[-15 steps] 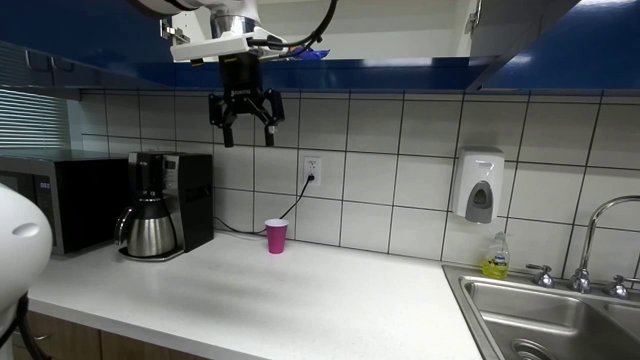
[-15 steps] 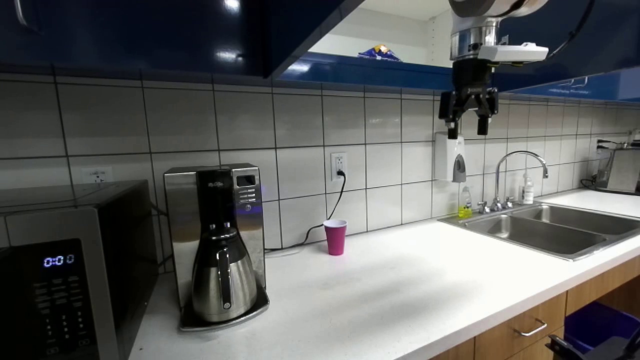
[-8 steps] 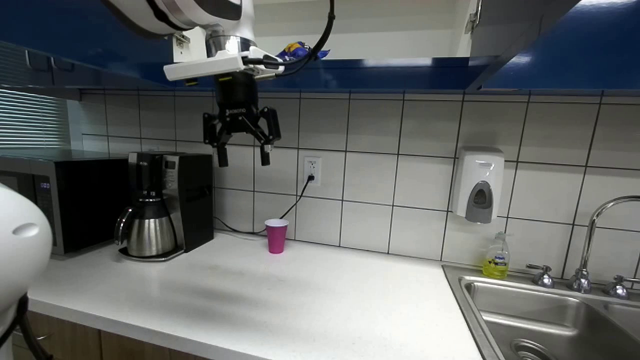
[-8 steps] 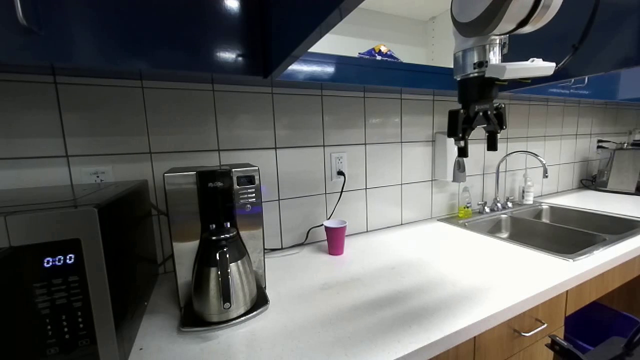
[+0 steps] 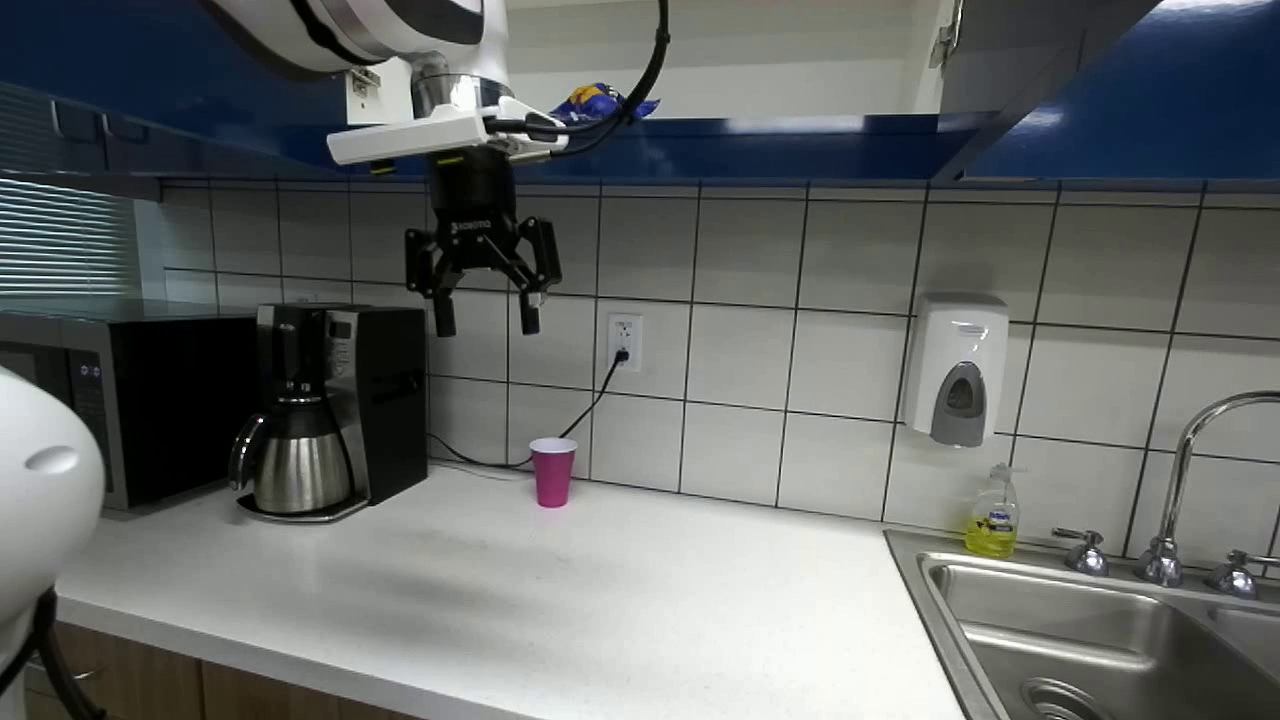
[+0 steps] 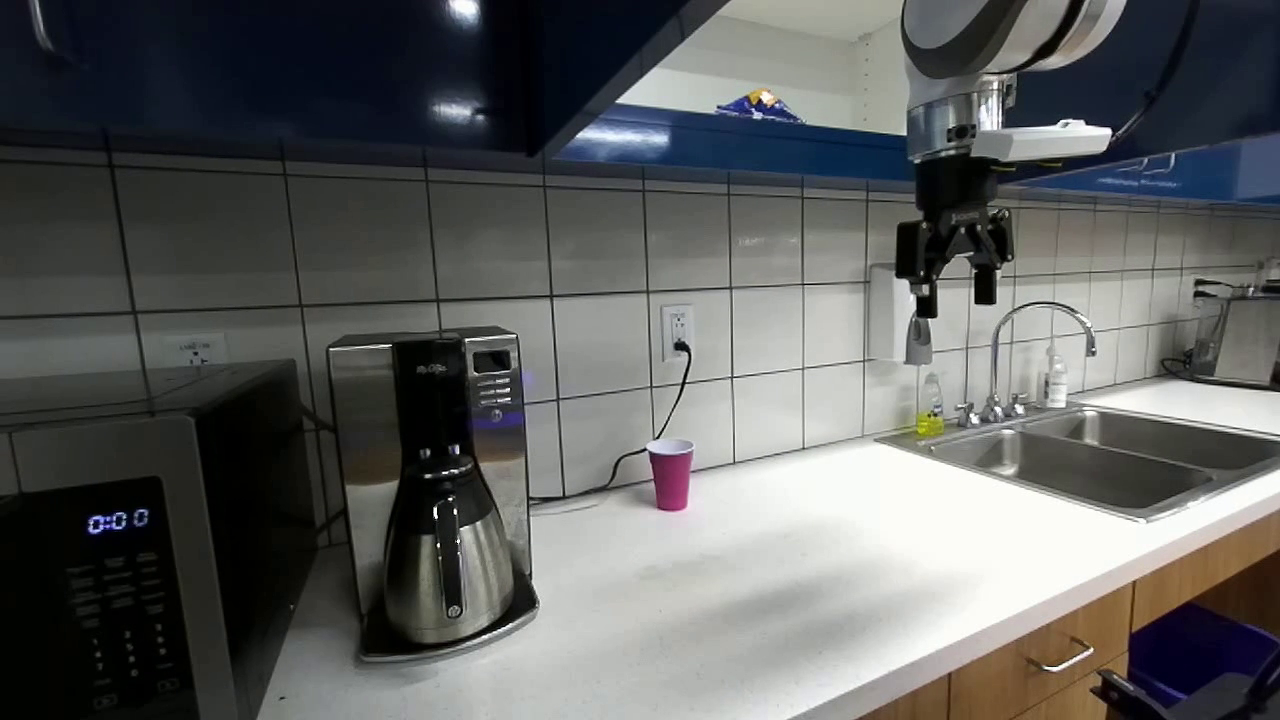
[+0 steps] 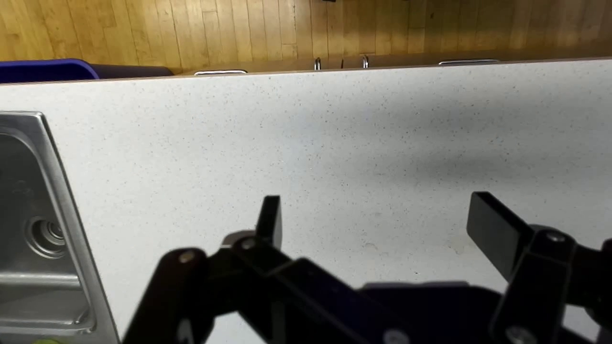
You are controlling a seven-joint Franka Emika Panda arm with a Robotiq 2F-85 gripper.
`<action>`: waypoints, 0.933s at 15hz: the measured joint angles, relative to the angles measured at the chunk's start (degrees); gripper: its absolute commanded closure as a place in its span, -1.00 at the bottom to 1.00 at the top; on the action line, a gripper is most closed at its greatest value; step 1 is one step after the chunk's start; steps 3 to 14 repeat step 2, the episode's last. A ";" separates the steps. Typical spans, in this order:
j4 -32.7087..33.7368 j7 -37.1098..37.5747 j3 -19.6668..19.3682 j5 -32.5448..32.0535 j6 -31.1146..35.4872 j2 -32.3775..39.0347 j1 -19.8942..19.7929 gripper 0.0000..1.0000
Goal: Put the small snack in the cabinet
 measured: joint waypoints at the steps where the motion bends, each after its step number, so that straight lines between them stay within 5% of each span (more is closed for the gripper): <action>1: 0.00 0.00 0.00 0.00 0.00 0.00 0.00 -1.00; 14: 0.00 0.00 0.00 0.00 0.00 0.00 0.00 -1.00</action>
